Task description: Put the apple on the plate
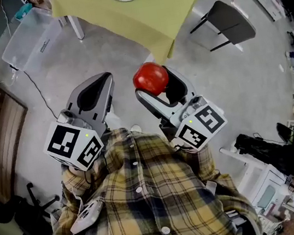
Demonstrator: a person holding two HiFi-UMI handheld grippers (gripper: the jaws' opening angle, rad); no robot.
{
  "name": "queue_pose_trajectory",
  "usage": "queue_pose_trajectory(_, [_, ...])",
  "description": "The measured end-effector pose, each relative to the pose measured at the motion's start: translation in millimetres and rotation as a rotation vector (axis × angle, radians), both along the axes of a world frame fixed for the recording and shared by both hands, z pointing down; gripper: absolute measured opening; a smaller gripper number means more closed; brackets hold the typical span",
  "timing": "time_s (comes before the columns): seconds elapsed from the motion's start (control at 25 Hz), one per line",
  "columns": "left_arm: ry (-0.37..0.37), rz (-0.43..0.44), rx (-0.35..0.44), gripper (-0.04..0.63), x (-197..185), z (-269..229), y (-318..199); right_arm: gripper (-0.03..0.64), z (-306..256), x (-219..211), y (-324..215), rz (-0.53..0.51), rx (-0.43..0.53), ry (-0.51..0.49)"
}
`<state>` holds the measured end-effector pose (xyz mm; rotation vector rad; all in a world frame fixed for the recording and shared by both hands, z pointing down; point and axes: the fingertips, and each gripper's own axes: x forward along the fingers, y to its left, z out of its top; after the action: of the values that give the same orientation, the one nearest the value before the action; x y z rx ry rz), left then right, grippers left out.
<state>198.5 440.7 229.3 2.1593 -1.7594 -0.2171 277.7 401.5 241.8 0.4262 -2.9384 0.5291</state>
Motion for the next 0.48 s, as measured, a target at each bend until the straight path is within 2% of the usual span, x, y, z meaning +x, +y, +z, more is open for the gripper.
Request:
queue_pose_trajectory(0.24, [0.001,0.048,0.005,0.008,-62.7,-1.1,-31.7,0.37,-1.4,-63.0,-28.6,0.042,0.001,0.004])
queue_pose_trajectory(0.48, [0.024,0.076,-0.014,0.008,-108.4,12.0,-51.1,0.37,7.0,-96.1,-50.8,0.109,-0.017,0.015])
